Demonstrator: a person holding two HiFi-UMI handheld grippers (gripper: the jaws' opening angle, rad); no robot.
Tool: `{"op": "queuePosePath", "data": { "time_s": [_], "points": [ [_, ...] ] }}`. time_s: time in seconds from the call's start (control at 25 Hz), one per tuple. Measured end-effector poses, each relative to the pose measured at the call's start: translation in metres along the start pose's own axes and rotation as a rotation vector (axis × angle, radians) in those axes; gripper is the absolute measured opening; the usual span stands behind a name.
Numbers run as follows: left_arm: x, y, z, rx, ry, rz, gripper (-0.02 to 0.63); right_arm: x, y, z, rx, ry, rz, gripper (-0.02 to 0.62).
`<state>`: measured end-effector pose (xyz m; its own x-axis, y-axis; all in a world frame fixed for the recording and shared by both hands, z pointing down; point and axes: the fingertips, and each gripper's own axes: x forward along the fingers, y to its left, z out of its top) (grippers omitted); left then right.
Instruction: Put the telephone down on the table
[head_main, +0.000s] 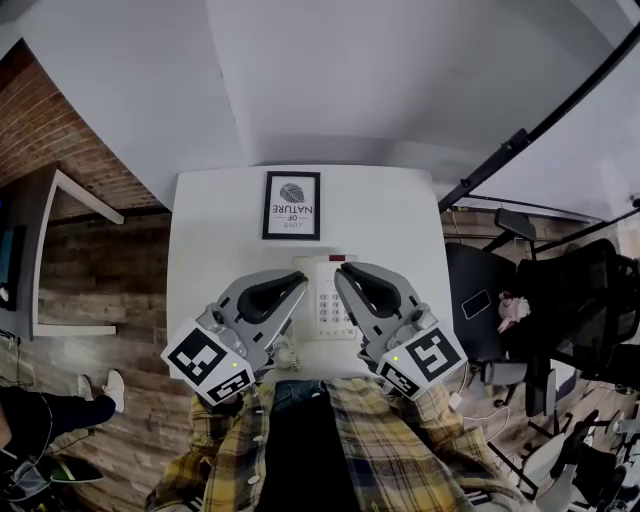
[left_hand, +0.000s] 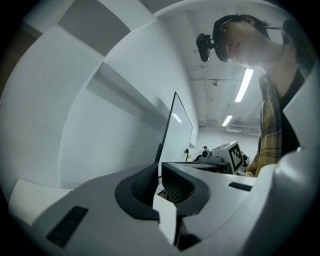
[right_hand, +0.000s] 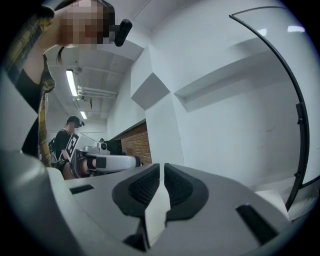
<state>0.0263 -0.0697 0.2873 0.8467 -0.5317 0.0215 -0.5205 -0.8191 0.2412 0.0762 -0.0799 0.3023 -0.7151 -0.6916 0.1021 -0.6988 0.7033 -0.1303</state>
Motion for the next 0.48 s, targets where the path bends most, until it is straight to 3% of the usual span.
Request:
{"op": "queuePosePath", "data": {
  "time_s": [0.24,0.48],
  "points": [
    [0.004,-0.014,0.004,0.08,0.003,-0.022,0.016,-0.004,0.001,0.002,0.018,-0.019,0.013,0.037],
    [0.009,-0.02,0.007,0.111,0.004,-0.039,0.015,-0.003,0.001,0.001,0.013,-0.011,0.032,0.028]
  ]
}}
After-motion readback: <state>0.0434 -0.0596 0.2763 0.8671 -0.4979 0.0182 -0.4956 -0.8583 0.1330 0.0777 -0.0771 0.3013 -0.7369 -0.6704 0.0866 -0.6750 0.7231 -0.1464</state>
